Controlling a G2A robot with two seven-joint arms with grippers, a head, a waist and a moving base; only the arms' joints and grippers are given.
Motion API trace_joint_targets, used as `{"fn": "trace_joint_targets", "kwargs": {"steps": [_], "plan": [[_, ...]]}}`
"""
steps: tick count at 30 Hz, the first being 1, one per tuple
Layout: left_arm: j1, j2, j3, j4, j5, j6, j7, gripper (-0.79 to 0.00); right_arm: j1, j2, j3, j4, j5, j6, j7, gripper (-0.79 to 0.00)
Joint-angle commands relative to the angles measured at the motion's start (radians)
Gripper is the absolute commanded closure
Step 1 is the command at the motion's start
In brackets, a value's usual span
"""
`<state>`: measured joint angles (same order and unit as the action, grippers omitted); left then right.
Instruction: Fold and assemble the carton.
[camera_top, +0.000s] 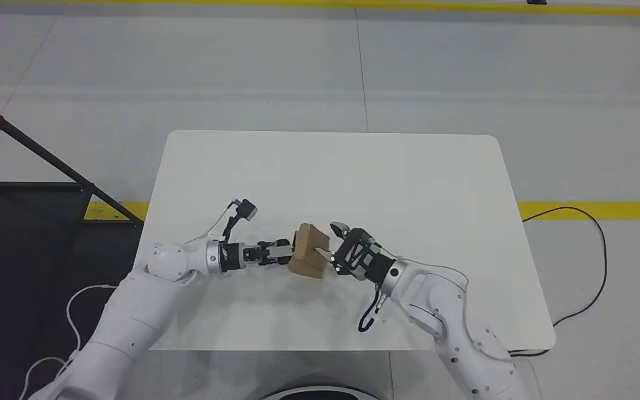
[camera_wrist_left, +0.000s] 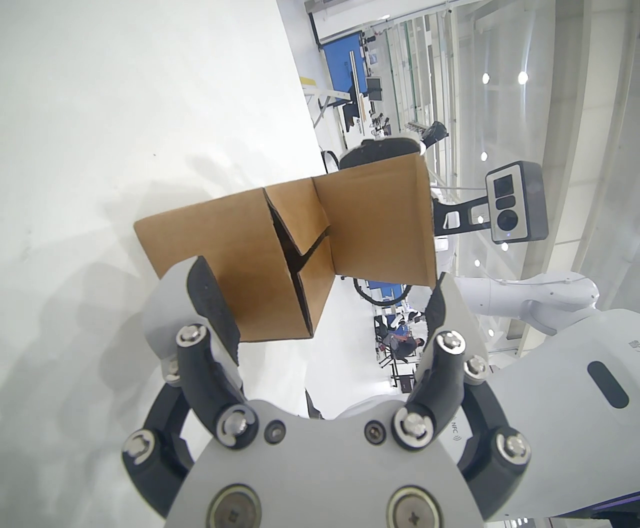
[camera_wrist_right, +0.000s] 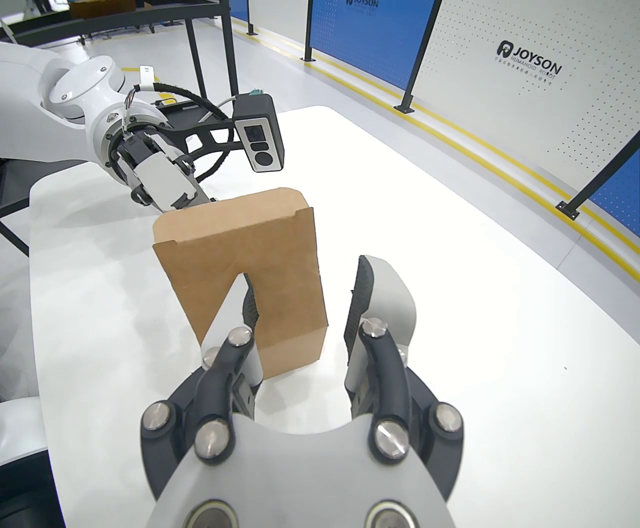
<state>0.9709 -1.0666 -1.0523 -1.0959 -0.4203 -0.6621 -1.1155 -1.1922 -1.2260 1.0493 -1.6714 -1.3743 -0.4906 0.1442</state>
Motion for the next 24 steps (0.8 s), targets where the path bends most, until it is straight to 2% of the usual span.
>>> {"fn": "trace_joint_targets", "kwargs": {"steps": [1,7,14,16,24], "plan": [[0.000,0.000,0.000,-0.001,-0.002,-0.004,-0.004,-0.785,0.002,-0.001,-0.002,-0.001,0.001,0.001,0.005,-0.446],[0.005,0.007,-0.028,0.010,-0.007,-0.033,-0.001,-0.785,0.011,-0.003,-0.009,0.002,0.003,0.003,0.018,-0.459],[0.008,0.016,-0.060,0.020,-0.036,-0.025,-0.017,-0.785,0.021,-0.005,-0.014,0.013,0.012,0.001,0.018,-0.462],[0.008,0.017,-0.061,0.018,-0.039,-0.020,-0.022,-0.785,0.017,-0.005,-0.013,0.012,0.010,-0.001,0.007,-0.443],[-0.005,0.007,-0.034,0.026,-0.054,-0.020,-0.022,-0.785,-0.017,-0.003,-0.035,-0.019,-0.037,0.005,0.002,-0.483]]}}
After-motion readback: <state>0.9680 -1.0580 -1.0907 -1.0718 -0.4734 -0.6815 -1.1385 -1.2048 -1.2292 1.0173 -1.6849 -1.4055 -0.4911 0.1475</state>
